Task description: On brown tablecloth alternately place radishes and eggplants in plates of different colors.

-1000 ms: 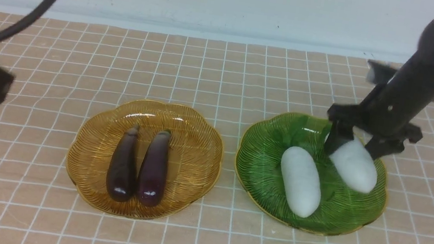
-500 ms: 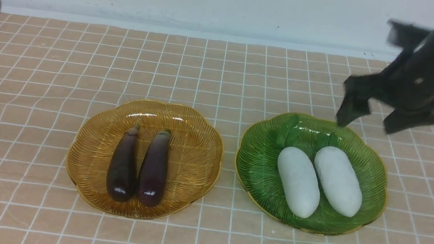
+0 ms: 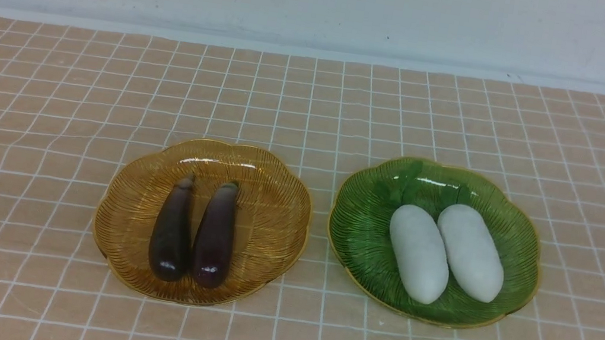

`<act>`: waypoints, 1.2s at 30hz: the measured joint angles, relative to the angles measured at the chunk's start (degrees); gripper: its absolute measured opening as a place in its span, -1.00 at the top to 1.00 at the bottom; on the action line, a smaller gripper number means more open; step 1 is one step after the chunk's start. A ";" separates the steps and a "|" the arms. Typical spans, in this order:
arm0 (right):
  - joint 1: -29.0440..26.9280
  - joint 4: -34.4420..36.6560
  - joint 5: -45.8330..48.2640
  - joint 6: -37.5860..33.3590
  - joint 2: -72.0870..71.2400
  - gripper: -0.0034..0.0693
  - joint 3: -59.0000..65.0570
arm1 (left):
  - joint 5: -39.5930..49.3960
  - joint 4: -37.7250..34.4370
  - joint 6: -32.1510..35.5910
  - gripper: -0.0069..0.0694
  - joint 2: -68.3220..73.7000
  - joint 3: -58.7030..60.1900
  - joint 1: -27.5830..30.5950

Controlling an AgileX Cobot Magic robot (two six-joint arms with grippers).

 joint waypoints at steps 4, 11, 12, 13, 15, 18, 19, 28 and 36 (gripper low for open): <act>0.00 0.08 1.09 0.00 0.00 0.94 0.00 | -6.95 0.37 -2.00 0.83 -11.52 10.42 0.00; 0.00 0.08 1.29 0.09 0.00 0.94 0.00 | -6.83 0.67 -1.96 0.83 -16.65 18.49 0.00; 0.00 0.08 1.29 0.09 0.00 0.94 0.00 | -6.62 1.07 -1.72 0.83 -16.65 19.08 0.00; 0.00 0.08 1.29 0.09 0.00 0.94 0.00 | -6.33 2.04 -1.39 0.83 -16.65 19.57 0.00; 0.00 0.08 1.29 0.09 0.00 0.94 0.00 | -6.59 2.90 -1.33 0.83 -16.65 19.76 0.00; 0.00 0.08 1.29 0.14 0.00 0.94 0.00 | -10.00 3.10 -0.68 0.83 -16.65 20.35 0.00; 0.00 0.08 1.29 0.14 0.00 0.94 0.00 | -11.82 3.18 -0.20 0.83 -16.65 21.17 0.00; 0.00 0.08 1.33 0.14 0.00 0.94 0.00 | -28.95 3.23 1.99 0.83 -16.65 38.49 8.00; 0.00 0.08 1.33 0.14 0.00 0.94 0.00 | -33.84 3.36 2.95 0.83 -16.56 48.22 8.96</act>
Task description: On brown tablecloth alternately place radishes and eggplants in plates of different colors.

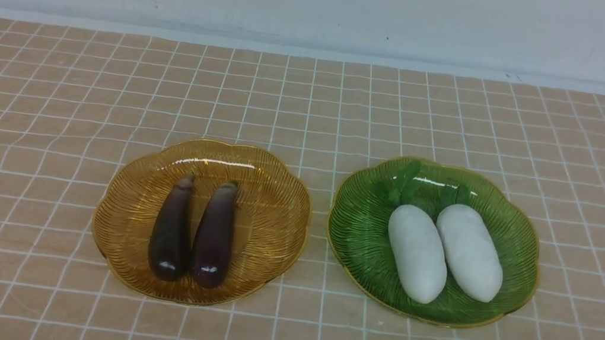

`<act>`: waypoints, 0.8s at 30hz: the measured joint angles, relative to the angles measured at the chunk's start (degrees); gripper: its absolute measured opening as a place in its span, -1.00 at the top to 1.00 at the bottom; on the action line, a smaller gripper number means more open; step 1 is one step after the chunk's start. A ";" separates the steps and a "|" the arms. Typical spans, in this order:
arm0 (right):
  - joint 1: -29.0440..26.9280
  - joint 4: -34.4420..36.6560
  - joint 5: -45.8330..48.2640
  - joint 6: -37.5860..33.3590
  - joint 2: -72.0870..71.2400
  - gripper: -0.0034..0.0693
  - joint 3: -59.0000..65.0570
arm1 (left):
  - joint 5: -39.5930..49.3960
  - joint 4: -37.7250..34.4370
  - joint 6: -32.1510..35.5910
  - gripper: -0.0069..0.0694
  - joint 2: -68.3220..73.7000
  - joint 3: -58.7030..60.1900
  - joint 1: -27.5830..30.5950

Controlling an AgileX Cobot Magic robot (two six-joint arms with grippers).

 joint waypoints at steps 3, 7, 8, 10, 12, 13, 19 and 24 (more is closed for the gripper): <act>0.00 0.00 0.00 0.00 0.00 0.94 0.00 | -0.94 -0.05 0.06 0.83 0.00 0.12 0.00; 0.00 0.00 0.00 0.00 0.00 0.94 0.00 | -0.94 -0.05 0.10 0.83 0.00 0.19 0.00; 0.00 0.00 0.00 0.00 0.00 0.94 0.00 | -0.94 -0.05 0.10 0.83 0.00 0.19 0.00; 0.00 0.00 0.00 0.00 0.00 0.94 0.00 | -0.99 -0.05 0.10 0.83 0.00 0.19 0.00; 0.00 0.00 0.00 0.00 0.00 0.94 0.00 | -0.99 -0.05 0.10 0.83 0.00 0.19 0.00; 0.00 0.00 0.00 0.00 0.00 0.94 0.00 | -0.99 -0.05 0.10 0.83 0.00 0.19 0.00; 0.00 0.00 0.00 0.00 0.00 0.94 0.00 | -0.99 -0.05 0.10 0.83 0.00 0.19 0.00; 0.00 0.00 0.00 0.00 0.00 0.94 0.00 | -0.99 -0.05 0.10 0.83 0.00 0.19 0.00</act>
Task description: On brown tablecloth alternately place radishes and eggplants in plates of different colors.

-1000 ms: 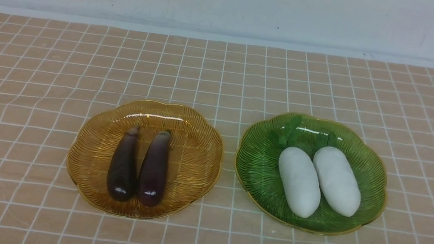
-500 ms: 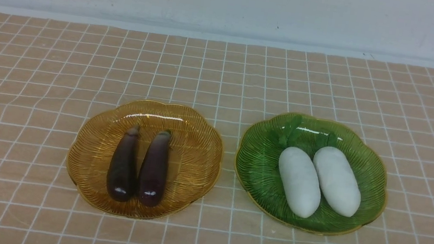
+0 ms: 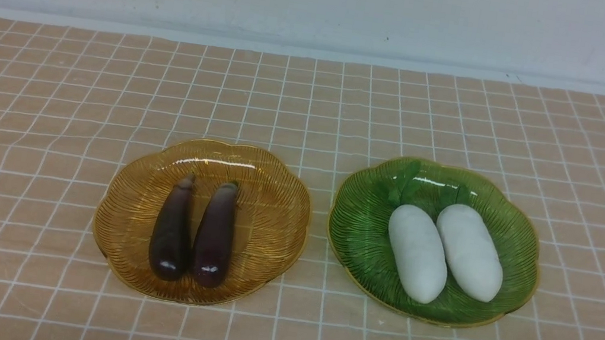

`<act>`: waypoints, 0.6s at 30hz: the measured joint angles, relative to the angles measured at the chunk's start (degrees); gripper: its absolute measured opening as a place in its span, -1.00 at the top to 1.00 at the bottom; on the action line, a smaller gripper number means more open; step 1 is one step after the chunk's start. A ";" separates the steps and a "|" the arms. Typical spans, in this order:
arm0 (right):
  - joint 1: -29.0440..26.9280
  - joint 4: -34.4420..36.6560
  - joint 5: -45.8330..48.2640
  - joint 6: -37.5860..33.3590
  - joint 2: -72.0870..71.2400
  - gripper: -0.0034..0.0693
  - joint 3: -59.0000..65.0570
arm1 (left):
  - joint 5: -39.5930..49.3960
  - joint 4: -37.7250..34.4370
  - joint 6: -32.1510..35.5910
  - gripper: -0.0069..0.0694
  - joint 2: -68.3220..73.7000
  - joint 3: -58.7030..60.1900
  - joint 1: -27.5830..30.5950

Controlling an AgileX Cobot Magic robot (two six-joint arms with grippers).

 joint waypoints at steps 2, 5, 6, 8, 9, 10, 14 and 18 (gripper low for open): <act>0.00 0.00 0.00 0.00 0.00 0.94 0.00 | 0.00 0.00 0.00 0.83 0.00 0.00 0.00; 0.00 0.00 0.00 0.00 0.00 0.94 0.00 | 0.00 -0.06 0.00 0.83 0.00 0.00 0.00; 0.00 0.00 0.00 0.00 0.00 0.94 0.00 | 0.00 -0.06 0.00 0.83 0.00 0.00 0.00; 0.00 -0.07 0.00 -0.13 0.00 0.94 0.00 | 0.00 -0.06 0.00 0.83 0.00 0.00 0.00; 0.00 -0.51 0.00 -0.28 0.00 0.94 0.00 | 0.00 -0.06 0.00 0.83 0.00 0.00 0.00; 0.00 -1.07 0.00 -0.37 0.00 0.94 0.00 | 0.00 -0.11 0.00 0.83 0.00 0.00 0.00; -0.21 -4.72 -0.20 -0.70 0.00 0.94 0.61 | 0.00 -0.11 0.00 0.83 0.00 0.00 0.00; -2.84 -10.01 -0.33 -0.88 0.00 0.94 2.90 | 0.00 -0.11 0.00 0.83 0.00 0.00 0.00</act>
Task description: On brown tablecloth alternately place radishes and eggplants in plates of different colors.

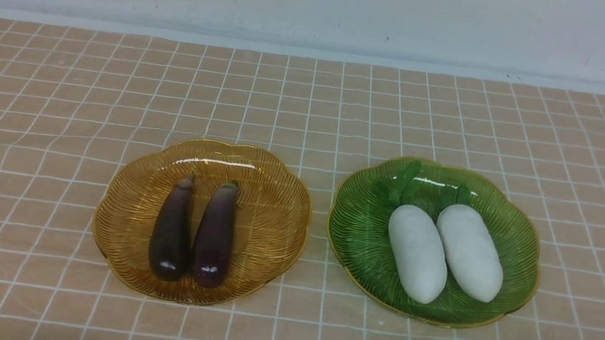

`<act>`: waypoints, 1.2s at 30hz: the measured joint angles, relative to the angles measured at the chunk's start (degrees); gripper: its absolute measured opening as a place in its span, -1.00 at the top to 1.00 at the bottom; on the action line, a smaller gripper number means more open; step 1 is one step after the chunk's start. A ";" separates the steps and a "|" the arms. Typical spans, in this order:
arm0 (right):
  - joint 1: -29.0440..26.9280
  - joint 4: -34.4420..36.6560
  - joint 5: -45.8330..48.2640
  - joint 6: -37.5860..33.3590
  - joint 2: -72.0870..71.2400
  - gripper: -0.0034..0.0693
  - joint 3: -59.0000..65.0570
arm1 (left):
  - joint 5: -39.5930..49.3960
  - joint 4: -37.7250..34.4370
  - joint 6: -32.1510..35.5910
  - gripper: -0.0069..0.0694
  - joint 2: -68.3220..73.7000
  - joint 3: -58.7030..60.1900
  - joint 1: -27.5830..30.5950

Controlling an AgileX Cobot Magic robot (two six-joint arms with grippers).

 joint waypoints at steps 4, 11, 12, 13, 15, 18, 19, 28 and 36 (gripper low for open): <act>-3.37 -3.11 0.00 0.00 0.00 0.94 3.73 | 0.00 0.00 0.00 0.83 0.00 0.00 0.00; -7.65 -4.57 0.25 -0.02 0.00 0.94 13.90 | -0.09 0.00 0.00 0.83 0.00 0.00 0.00; -8.25 -4.52 0.84 -0.02 0.00 0.94 15.42 | -0.08 0.00 0.00 0.83 0.02 0.00 0.00; -8.43 -4.45 1.31 0.07 0.00 0.94 15.83 | -0.08 0.00 0.00 0.83 0.02 0.00 0.00; -8.83 -4.09 2.28 0.50 0.00 0.94 16.20 | -0.08 0.00 0.00 0.83 0.02 0.00 0.00; -9.04 -3.69 2.78 0.75 0.00 0.94 16.20 | -0.08 0.00 0.00 0.83 0.02 0.00 0.00; -9.04 -3.64 2.83 0.77 0.00 0.94 16.20 | -0.08 0.00 0.00 0.83 0.02 0.00 0.00; -9.11 -3.51 2.83 0.85 0.00 0.94 16.20 | -0.08 0.00 0.00 0.83 0.02 0.00 0.00; -9.11 -3.51 2.85 0.85 0.00 0.94 16.20 | -0.08 0.00 0.00 0.83 0.02 0.00 0.00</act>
